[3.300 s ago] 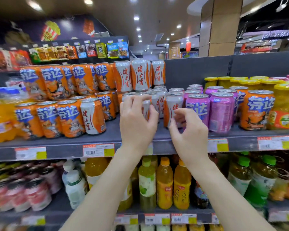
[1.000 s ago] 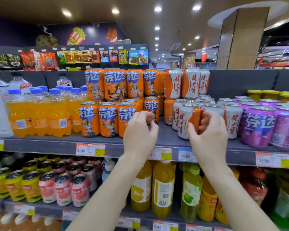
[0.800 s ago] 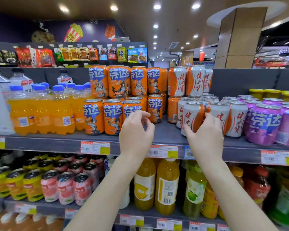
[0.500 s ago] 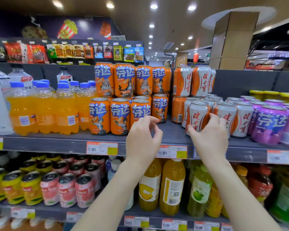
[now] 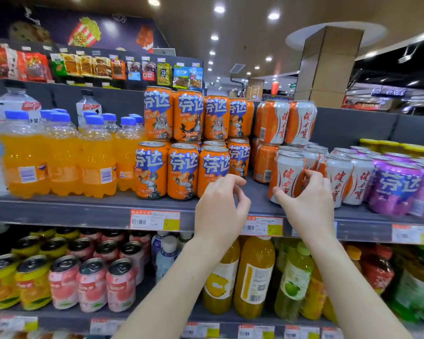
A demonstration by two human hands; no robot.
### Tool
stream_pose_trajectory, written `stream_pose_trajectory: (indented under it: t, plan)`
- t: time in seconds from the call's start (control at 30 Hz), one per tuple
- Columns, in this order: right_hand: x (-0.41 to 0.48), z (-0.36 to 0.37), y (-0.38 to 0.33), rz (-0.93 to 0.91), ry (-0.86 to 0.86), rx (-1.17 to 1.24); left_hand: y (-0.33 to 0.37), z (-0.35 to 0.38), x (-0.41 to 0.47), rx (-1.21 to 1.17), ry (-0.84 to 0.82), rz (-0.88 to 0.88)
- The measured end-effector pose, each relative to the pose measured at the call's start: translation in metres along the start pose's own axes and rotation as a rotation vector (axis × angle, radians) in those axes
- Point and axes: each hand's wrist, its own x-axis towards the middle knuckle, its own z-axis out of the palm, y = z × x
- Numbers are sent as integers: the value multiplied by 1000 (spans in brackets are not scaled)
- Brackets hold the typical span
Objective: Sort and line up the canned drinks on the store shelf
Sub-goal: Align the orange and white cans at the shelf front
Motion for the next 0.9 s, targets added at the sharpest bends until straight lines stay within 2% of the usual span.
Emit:
stream_pose_trajectory:
  t: [0.23, 0.37, 0.47, 0.6, 0.67, 0.77, 0.9]
  plan:
    - [-7, 6, 0, 23, 93, 52, 3, -3, 4, 18, 28, -5]
    - [-15, 6, -14, -235, 253, 198, 3, -5, 5, 61, 110, 7]
    - [-11, 14, -35, -332, 64, 399, 2, -9, 7, 99, 202, -43]
    - [-1, 38, -56, -203, -401, 419, -2, -20, 9, 108, 266, -79]
    - [4, 50, -61, -169, -572, 443, -6, -27, 13, 122, 283, -93]
    - [6, 61, -69, -179, -651, 471, -15, -34, 17, 132, 298, -104]
    - [8, 63, -71, -180, -639, 456, -19, -36, 18, 153, 288, -75]
